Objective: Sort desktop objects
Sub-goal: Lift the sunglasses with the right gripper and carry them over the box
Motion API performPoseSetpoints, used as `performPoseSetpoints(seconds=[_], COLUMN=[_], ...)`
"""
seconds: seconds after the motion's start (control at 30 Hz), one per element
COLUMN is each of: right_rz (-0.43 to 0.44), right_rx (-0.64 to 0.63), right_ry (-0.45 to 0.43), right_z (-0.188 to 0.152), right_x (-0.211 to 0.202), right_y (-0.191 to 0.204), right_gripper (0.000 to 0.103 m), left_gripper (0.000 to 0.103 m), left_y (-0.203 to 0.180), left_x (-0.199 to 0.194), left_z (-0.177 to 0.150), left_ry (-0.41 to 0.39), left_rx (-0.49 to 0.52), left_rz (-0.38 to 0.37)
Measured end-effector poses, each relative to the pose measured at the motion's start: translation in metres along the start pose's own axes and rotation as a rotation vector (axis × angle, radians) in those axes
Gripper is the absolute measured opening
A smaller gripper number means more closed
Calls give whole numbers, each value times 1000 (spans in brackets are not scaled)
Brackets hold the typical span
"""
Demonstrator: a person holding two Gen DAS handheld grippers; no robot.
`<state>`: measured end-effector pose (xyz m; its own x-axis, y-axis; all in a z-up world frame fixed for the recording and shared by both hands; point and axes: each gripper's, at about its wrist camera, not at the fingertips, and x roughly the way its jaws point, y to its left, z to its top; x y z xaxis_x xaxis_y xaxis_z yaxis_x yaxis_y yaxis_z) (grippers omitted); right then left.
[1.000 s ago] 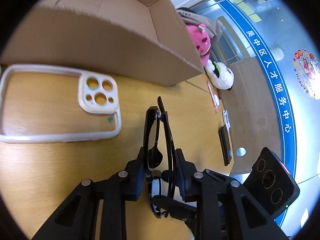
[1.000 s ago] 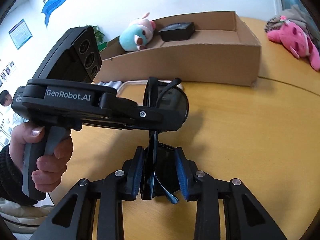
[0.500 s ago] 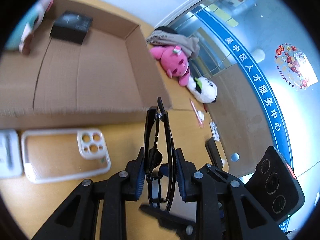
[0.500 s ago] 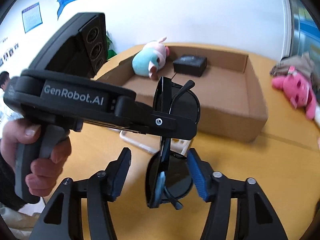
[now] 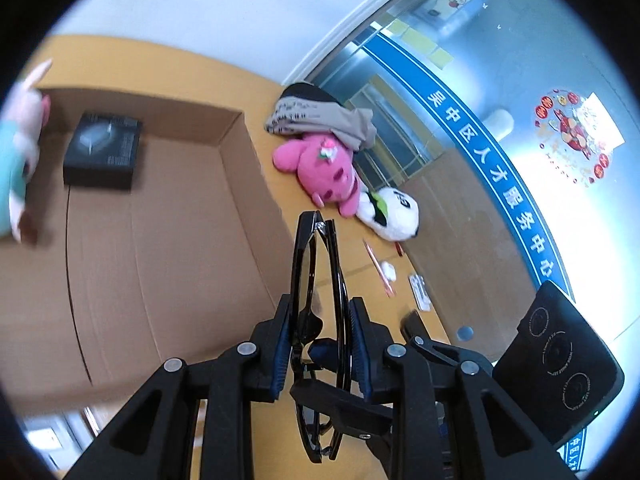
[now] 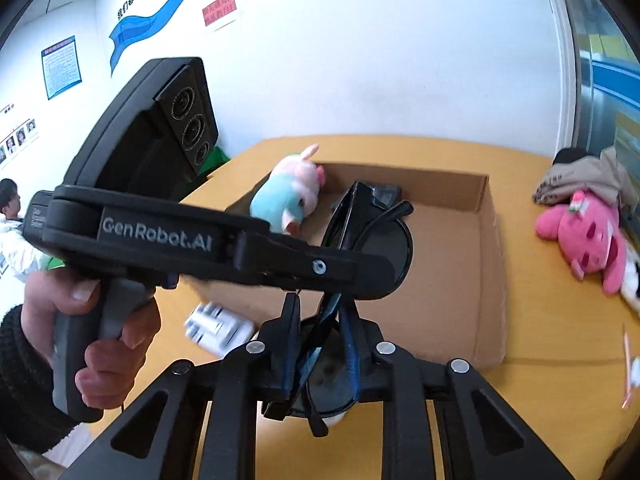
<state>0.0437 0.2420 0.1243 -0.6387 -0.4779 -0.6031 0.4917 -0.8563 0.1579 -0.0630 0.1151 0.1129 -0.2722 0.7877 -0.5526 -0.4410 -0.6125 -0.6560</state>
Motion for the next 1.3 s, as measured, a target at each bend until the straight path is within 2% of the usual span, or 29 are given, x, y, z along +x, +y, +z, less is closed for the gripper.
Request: performPoseSetpoints(seconds=[0.27,0.43,0.67,0.9,1.1,1.3], right_rz=[31,45,44,69,28,-56], right_rx=[70,108,132,263,314,354], right_ry=[2,13,74,147,211,287], right_z=[57,97,134,133,117,106], right_x=[34,62,121,191,230,251], right_y=[-45,-80,-123,-173,-198,-211], right_gripper=[14,13,12,12,12,14], left_gripper=[26,26,26,25,25,25], left_y=[14,32,80,145,174,192], left_x=[13,29,70,125,164,190], left_z=[64,107,161,184,184,180], left_ry=[7,10,42,95,157,198], left_rx=[16,16,-28,-127,-164,-200], left_rz=[20,15,26,24,20,7])
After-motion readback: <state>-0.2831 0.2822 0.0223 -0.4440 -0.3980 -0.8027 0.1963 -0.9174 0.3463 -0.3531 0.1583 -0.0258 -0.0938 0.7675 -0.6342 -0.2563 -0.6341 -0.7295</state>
